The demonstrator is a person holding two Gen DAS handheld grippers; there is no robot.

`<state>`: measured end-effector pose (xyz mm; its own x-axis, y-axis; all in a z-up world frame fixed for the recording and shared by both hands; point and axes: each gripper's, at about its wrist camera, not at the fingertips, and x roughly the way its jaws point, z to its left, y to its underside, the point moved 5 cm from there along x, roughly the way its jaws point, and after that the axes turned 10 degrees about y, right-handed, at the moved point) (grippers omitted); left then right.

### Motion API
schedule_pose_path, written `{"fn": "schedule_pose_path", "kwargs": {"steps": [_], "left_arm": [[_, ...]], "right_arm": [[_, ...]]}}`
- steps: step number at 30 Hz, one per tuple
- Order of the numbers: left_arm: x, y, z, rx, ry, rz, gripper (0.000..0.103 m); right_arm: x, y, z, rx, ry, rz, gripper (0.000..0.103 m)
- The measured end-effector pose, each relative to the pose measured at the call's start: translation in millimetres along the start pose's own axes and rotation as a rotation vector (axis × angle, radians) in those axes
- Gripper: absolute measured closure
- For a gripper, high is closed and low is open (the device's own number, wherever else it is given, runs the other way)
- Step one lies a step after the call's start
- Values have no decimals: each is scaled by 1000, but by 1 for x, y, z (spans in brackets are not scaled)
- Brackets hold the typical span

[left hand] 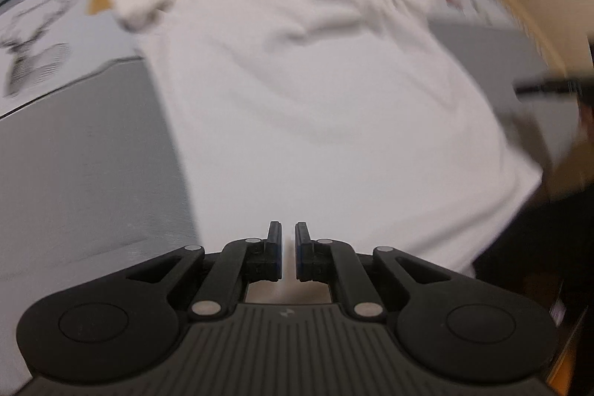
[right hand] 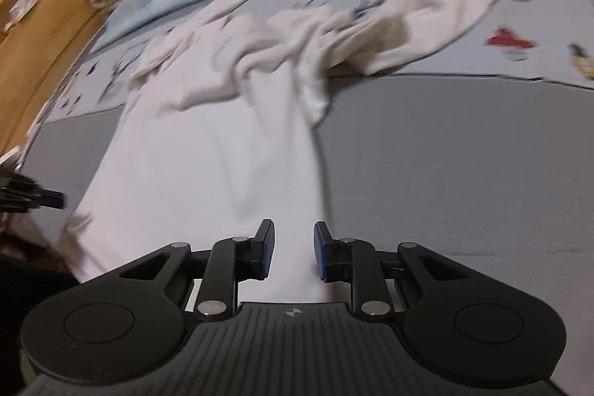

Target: Fold small clothes

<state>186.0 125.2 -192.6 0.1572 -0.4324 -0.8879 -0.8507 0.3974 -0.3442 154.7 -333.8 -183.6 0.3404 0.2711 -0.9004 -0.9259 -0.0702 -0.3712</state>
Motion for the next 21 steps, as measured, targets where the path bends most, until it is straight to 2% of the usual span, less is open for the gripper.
{"fn": "schedule_pose_path", "kwargs": {"steps": [1, 2, 3, 4, 5, 6, 8, 11, 15, 17, 18, 21], "left_arm": [[12, 3, -3, 25, -6, 46, 91], [24, 9, -7, 32, -18, 92, 77], [37, 15, -8, 38, -47, 158, 69], [51, 25, -9, 67, -90, 233, 70], [58, 30, -13, 123, -121, 276, 69], [57, 27, -17, 159, -122, 271, 68], [45, 10, -14, 116, -121, 197, 68], [18, -24, -3, 17, -133, 19, 68], [-7, -69, 17, -155, -242, -187, 67], [-14, -91, 22, -213, -303, -267, 67], [-14, -101, 23, -231, -333, -295, 67], [-12, -130, 24, -264, -448, -349, 67]], "right_arm": [[13, 3, 7, -60, 24, 54, 72], [30, 12, 14, -156, 81, 134, 69], [43, 21, 19, -242, 145, 199, 66], [52, 27, 20, -313, 205, 238, 67], [53, 23, 21, -340, 213, 225, 66], [50, 14, 20, -324, 206, 190, 66], [37, -12, 11, -233, 192, 83, 66], [16, -54, -12, -49, 176, -103, 66], [5, -98, -42, 159, 193, -282, 66], [7, -121, -56, 246, 206, -354, 73], [10, -130, -64, 274, 218, -381, 80], [26, -160, -84, 349, 256, -420, 81]]}}
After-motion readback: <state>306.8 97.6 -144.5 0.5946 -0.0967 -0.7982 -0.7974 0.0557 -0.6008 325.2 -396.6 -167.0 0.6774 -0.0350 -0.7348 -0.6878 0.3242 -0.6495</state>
